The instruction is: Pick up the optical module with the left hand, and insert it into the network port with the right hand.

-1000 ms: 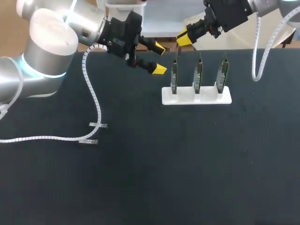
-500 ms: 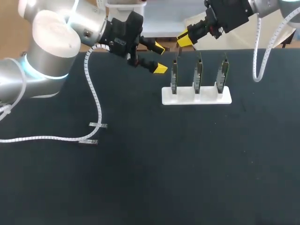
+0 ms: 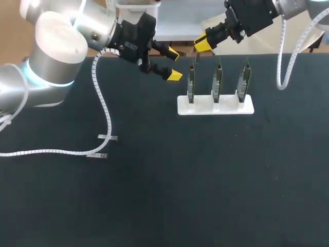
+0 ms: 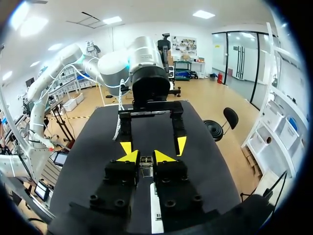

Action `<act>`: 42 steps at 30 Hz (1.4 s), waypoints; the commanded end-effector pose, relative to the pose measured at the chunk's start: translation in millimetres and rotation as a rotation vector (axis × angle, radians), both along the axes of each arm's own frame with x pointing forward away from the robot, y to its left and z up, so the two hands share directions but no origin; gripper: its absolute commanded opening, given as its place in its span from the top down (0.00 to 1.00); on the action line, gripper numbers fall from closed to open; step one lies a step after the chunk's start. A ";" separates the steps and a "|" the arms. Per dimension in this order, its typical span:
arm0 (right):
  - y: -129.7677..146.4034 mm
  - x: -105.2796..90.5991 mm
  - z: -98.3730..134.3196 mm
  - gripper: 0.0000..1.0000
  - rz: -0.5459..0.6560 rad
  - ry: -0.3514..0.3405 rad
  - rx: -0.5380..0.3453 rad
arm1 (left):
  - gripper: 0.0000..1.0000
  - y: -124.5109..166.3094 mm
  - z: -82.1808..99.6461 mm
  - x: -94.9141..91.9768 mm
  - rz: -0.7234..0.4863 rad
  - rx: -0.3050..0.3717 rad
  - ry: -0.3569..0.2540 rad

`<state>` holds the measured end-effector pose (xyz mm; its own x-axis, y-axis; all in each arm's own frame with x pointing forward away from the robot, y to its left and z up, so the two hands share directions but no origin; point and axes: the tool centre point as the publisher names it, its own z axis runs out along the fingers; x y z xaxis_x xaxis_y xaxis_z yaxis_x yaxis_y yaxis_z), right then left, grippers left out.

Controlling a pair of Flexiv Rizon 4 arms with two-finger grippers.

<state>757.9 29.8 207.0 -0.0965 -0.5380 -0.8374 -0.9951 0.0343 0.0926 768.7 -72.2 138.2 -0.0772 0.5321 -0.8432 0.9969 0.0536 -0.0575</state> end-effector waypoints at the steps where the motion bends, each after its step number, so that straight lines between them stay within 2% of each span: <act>1: -0.8 0.5 -0.3 1.00 0.002 0.000 0.003 | 0.00 -0.8 0.0 3.0 -0.006 0.006 0.009; 11: -0.6 1.8 0.1 1.00 0.017 0.004 0.003 | 0.00 -1.5 0.7 5.4 -0.020 -0.004 0.008; 20: -1.5 2.5 -7.4 1.00 0.050 -0.051 -0.049 | 0.00 -1.5 0.7 5.4 -0.020 -0.004 0.008; 28: 1.7 5.6 -13.9 1.00 0.015 -0.079 -0.069 | 0.00 -1.5 0.7 5.4 -0.020 -0.004 0.008; 42: 14.6 7.9 -26.4 1.00 0.034 -0.046 -0.061 | 0.00 -1.5 0.7 5.4 -0.020 -0.004 0.008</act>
<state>761.1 42.9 183.4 -0.0391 -0.5928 -0.8044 -0.9991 0.0120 0.0397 772.3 -73.3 138.8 -0.0733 0.5265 -0.8470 0.9973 0.0366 -0.0636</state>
